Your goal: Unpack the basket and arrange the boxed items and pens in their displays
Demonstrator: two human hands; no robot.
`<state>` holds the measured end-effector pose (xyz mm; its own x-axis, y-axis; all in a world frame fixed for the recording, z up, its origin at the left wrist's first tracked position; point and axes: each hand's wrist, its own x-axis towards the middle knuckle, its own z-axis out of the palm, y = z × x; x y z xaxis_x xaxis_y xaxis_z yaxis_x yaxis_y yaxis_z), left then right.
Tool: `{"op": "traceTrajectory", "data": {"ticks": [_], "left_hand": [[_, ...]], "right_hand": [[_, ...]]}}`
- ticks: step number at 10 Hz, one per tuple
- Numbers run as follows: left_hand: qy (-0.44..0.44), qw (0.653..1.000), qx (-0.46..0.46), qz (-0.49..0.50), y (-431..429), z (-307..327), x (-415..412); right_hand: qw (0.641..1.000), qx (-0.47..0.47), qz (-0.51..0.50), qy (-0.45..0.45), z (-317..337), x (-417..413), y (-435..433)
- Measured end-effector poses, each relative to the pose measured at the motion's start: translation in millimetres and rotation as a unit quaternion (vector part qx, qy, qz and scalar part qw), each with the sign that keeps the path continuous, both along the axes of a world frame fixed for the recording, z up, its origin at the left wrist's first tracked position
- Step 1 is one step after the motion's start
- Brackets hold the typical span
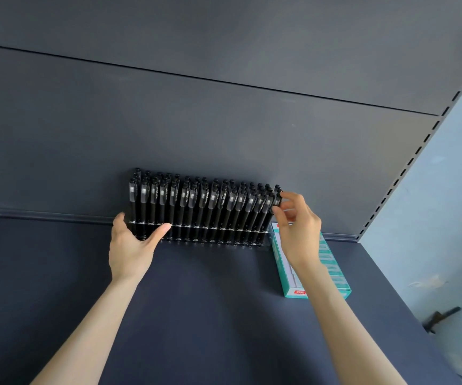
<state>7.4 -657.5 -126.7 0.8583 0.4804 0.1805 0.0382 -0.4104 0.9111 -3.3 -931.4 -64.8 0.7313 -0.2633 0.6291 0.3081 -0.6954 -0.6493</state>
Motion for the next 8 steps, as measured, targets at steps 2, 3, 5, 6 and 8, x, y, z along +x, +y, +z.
{"op": "traceTrajectory", "data": {"ticks": [2, 3, 5, 6, 8], "left_hand": [[0.006, 1.000, 0.000, -0.005, -1, -1, 1], [0.009, 1.000, 0.002, -0.006, -1, -1, 0], [0.016, 1.000, 0.000, -0.006, -1, -1, -1], [0.023, 1.000, -0.005, -0.006, -2, 2, -4], [-0.017, 0.999, -0.050, -0.008, 1, 4, -16]], "right_hand": [[1.000, -0.001, -0.005, -0.001, -1, -6, 0], [1.000, -0.001, -0.001, -0.001, 0, -6, 0], [1.000, -0.004, 0.003, 0.007, 1, -9, 0], [1.000, -0.005, 0.003, 0.012, 3, -13, 0], [1.000, 0.018, 0.007, 0.013, 10, -27, -1]]}}
